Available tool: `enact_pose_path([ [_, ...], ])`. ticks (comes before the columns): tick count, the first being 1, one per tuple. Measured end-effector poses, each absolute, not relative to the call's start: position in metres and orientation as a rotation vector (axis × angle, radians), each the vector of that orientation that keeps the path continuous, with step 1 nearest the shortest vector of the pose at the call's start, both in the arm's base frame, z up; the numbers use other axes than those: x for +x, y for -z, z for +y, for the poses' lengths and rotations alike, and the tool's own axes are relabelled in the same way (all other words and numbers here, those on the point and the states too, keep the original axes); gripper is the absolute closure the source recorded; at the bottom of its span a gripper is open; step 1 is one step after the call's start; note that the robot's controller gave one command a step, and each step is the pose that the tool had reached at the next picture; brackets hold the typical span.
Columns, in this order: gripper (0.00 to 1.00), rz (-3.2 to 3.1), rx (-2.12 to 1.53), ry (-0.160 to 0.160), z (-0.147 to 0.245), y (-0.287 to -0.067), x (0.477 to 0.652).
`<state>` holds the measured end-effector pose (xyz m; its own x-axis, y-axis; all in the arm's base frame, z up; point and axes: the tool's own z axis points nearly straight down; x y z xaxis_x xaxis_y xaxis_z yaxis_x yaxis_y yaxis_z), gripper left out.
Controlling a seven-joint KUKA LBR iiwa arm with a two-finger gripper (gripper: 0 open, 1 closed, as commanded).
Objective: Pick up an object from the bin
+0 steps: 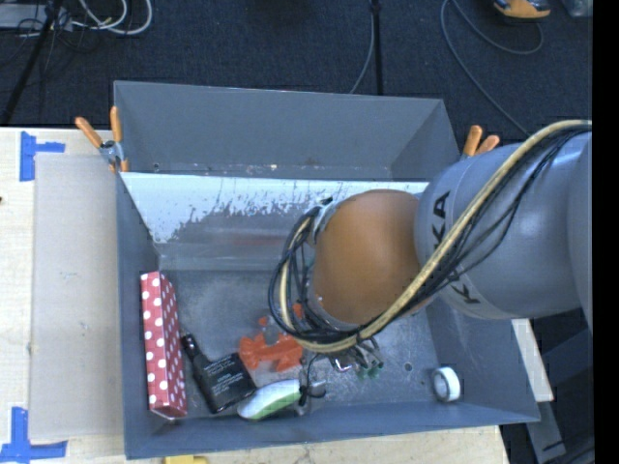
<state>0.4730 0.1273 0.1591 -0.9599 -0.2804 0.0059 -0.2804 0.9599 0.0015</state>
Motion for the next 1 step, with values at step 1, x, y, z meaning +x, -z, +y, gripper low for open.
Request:
enact_pose_path([
  [1,0.0,-3.066,0.649,0.001,0.0978,-0.1273,0.4743],
])
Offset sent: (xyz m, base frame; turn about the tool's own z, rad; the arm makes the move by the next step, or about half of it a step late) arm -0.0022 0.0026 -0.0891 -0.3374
